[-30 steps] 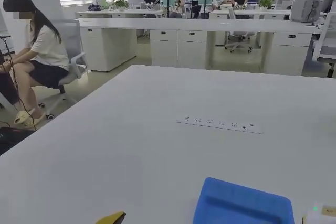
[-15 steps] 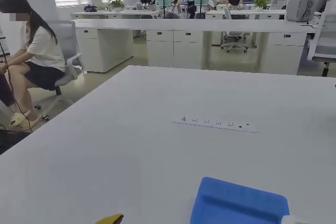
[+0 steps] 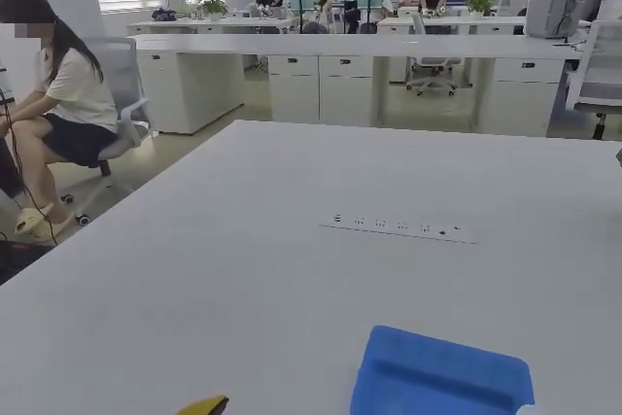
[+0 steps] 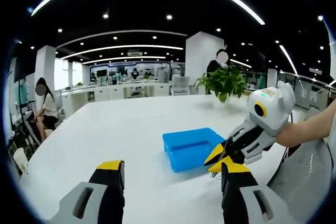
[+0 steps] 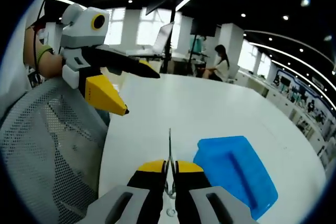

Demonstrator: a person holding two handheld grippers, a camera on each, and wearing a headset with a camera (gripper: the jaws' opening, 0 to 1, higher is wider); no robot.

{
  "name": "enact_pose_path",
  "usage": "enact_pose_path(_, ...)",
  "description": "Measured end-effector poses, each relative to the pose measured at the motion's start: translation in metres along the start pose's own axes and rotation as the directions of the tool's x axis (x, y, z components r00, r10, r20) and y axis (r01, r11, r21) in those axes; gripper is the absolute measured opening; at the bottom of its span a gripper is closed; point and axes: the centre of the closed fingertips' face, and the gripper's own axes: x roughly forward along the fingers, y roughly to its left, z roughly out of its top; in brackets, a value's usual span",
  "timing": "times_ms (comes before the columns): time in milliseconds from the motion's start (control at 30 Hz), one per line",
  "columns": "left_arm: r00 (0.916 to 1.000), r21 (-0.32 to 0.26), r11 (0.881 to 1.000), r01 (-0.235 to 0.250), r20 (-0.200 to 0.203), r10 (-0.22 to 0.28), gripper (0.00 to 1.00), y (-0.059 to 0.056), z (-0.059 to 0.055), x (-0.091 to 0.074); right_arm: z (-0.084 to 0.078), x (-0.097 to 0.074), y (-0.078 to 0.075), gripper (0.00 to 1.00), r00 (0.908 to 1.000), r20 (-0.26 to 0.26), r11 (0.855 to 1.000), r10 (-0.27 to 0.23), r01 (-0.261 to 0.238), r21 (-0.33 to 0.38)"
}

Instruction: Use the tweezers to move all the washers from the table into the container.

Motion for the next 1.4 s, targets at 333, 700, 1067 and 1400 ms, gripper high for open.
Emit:
enact_pose_path(333,1.0,-0.001,1.0,0.001,0.001,-0.001,0.76,0.0,0.0,0.0,0.025,-0.011,-0.013,0.03,0.9981,0.036,0.998,-0.049,0.051,-0.047)
enact_pose_path(700,1.0,0.0,1.0,0.005,-0.002,-0.005,0.76,-0.001,-0.001,0.0,0.038,-0.021,-0.037,0.03,0.9912,0.06,0.991,-0.118,0.122,-0.063)
enact_pose_path(1067,0.9999,0.003,1.0,0.01,-0.011,-0.01,0.75,-0.002,-0.002,-0.001,0.029,-0.025,-0.065,0.03,0.9836,0.039,0.983,-0.176,0.178,-0.053)
enact_pose_path(1400,0.9999,0.003,1.0,0.008,-0.014,-0.008,0.75,-0.001,-0.002,-0.001,0.014,-0.022,-0.087,0.03,0.9787,0.016,0.979,-0.205,0.205,-0.02)
